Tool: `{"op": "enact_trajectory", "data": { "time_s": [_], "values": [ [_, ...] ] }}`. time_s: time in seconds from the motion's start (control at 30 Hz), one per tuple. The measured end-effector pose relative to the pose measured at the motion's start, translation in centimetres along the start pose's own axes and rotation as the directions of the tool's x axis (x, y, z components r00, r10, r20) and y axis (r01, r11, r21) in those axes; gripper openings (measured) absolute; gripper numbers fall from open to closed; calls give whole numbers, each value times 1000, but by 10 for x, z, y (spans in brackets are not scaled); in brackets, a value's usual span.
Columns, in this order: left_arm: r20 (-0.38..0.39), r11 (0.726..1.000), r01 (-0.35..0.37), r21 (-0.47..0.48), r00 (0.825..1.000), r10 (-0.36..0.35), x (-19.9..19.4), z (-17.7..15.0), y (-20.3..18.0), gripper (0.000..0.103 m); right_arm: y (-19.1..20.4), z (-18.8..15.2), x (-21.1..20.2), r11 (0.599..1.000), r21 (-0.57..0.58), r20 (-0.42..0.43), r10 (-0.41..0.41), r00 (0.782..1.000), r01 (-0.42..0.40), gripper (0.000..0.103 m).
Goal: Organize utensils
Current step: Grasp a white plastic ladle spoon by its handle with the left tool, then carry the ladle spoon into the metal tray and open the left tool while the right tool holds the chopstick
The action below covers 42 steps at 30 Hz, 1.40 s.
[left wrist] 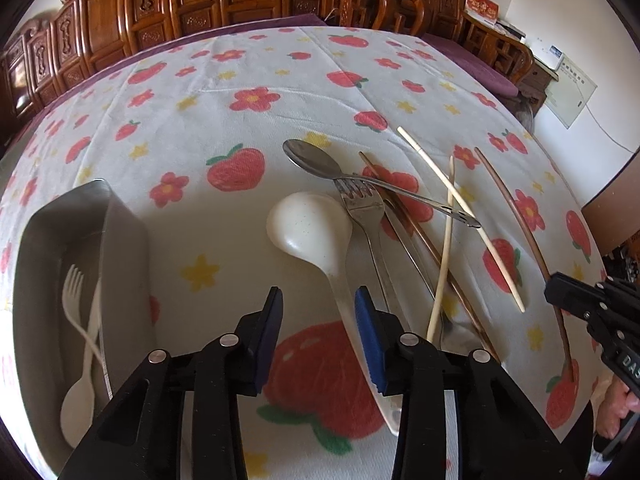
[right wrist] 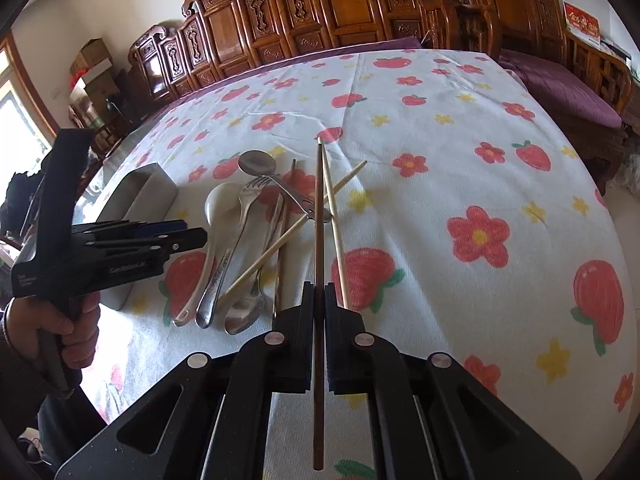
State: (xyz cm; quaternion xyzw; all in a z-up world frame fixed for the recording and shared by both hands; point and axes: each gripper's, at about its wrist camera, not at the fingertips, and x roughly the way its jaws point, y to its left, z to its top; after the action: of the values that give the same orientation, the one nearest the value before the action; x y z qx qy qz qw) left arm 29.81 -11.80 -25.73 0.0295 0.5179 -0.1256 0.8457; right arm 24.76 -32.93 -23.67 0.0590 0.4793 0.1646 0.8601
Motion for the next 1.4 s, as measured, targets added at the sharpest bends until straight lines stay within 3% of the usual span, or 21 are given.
{"op": "enact_trajectory", "data": {
  "time_s": [0.23, 0.3, 0.33, 0.5, 1.4],
  "values": [
    [-7, 1000, 3, -8, 1000, -3, 15, 6, -2, 26, -1, -5, 0, 1000, -1, -10, 4, 1000, -4, 6],
    [-11, 1000, 13, -9, 1000, -14, 15, 6, -3, 10, 0, -5, -1, 1000, -3, -11, 5, 1000, -5, 6],
    [-14, 1000, 17, -10, 1000, -18, 16, 6, -3, 8, 1, -6, -1, 1000, -5, -12, 5, 1000, -5, 6],
    [4, 1000, 20, -11, 1000, -20, 5, 2, 1, 3, 7, -5, -2, 1000, -12, -9, 8, 1000, -8, 6],
    [156, 1000, 1, -16, 988, 2, -118, -17, 50, 3, 98, 11, -20, 993, -103, 39, 63, 997, -59, 6]
  ]
}}
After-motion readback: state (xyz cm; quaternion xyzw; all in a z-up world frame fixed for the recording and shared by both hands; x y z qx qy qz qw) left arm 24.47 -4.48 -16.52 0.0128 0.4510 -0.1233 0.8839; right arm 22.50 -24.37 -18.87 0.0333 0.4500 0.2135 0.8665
